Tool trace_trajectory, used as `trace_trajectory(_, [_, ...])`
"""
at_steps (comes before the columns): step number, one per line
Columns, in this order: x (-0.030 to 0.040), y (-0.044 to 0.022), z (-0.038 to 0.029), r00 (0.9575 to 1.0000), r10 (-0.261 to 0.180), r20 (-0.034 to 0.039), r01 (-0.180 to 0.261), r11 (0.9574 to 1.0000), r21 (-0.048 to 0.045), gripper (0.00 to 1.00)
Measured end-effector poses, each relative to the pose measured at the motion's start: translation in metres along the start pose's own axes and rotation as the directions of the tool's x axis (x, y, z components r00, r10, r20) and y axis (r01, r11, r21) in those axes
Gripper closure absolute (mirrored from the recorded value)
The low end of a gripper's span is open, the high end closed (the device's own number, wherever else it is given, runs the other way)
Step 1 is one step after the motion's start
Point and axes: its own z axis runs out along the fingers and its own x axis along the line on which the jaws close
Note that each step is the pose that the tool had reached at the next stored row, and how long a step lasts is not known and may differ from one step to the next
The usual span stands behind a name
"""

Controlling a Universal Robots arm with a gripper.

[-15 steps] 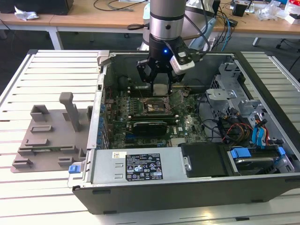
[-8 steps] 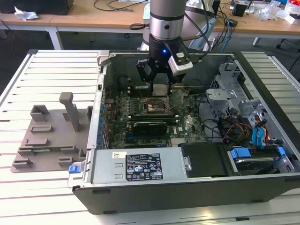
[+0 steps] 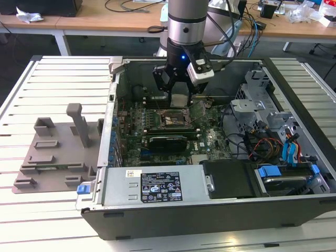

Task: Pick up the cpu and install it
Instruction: 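Place the cpu into insertion slot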

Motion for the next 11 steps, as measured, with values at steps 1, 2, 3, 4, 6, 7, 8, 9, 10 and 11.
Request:
trace_trajectory(1, [0.0,0.0,0.0,1.0,0.007,-0.0003,-0.007,1.0,0.0002,0.45])
trace_trajectory(2, [0.0,0.0,0.0,0.9999,0.012,-0.0004,-0.012,0.9999,0.0004,0.45])
trace_trajectory(3, [0.0,0.0,0.0001,0.9998,0.02,-0.0007,-0.02,0.9998,0.0005,0.45])
trace_trajectory(4, [0.0,0.0,0.0001,0.9996,0.029,-0.001,-0.029,0.9996,0.0008,0.45])
trace_trajectory(6, [0.0,0.0,0.0001,0.9994,0.036,-0.0013,-0.036,0.9994,0.0012,0.45])
trace_trajectory(7, [0.0,0.0,0.0001,0.9989,0.046,-0.0016,-0.046,0.9989,0.0016,0.45])
trace_trajectory(8, [0.0,0.0,0.0001,0.9987,0.05,-0.0018,-0.05,0.9987,0.0017,0.45])
trace_trajectory(9, [0.0,0.0,0.0001,0.9981,0.061,-0.0021,-0.061,0.9981,0.0022,0.45])
trace_trajectory(10, [0.0,0.0,0.0001,0.9978,0.066,-0.0023,-0.066,0.9978,0.0024,0.45])
trace_trajectory(11, [0.0,0.0,0.0002,0.9973,0.074,-0.0025,-0.074,0.9973,0.0026,0.45])
